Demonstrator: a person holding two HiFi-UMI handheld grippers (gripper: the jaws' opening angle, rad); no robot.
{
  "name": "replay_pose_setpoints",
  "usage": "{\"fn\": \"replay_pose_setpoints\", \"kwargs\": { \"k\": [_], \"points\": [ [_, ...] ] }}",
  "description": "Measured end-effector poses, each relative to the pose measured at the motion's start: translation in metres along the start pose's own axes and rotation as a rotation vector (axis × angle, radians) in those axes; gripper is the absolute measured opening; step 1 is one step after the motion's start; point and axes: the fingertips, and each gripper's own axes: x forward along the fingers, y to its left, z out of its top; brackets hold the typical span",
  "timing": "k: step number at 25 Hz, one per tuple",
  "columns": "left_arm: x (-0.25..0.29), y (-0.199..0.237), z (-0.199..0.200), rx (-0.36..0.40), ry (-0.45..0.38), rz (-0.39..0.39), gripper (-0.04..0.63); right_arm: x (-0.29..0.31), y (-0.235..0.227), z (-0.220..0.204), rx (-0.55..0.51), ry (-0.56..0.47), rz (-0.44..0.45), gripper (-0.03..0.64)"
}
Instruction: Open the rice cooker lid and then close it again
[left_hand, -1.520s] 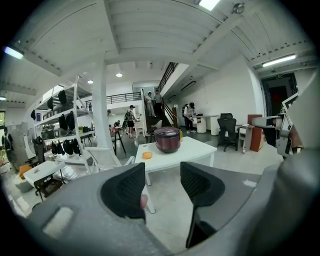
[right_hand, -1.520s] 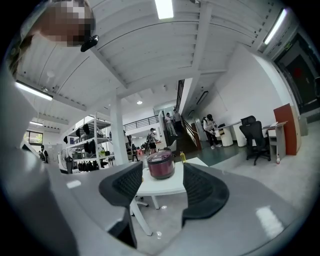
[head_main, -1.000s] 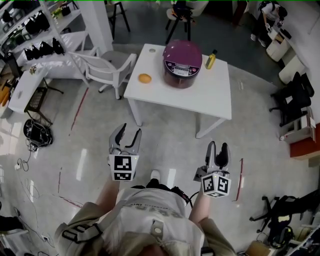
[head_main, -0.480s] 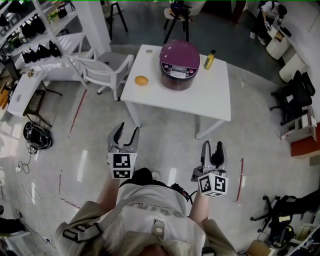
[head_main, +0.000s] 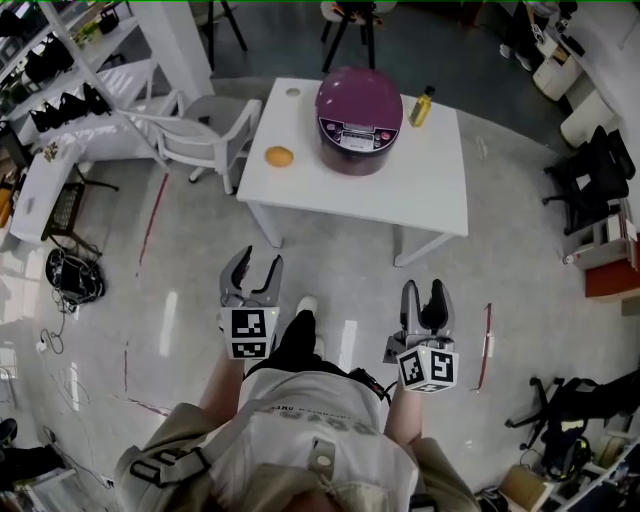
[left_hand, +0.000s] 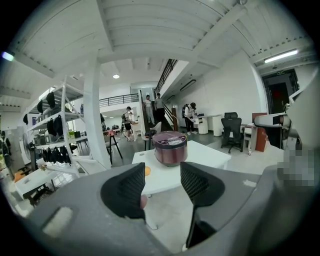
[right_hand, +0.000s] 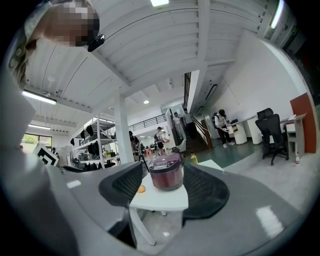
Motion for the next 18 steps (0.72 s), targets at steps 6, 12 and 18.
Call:
{"fn": "replay_pose_setpoints", "kwargs": {
  "k": [6,12,18],
  "points": [
    [0.051,0.014,0.016,-0.001,-0.015,-0.025,0.230,0.047,-0.001,0.005,-0.021,0.011,0.002,0.232],
    [0.105,0.030,0.037,0.006,-0.032,-0.050,0.230,0.102,-0.002,0.016,-0.027,-0.016,0.005,0.232],
    [0.150,0.044,0.069,0.020,-0.082,-0.074,0.230,0.149,-0.006,0.032,-0.026,-0.050,-0.004,0.232]
  ]
}}
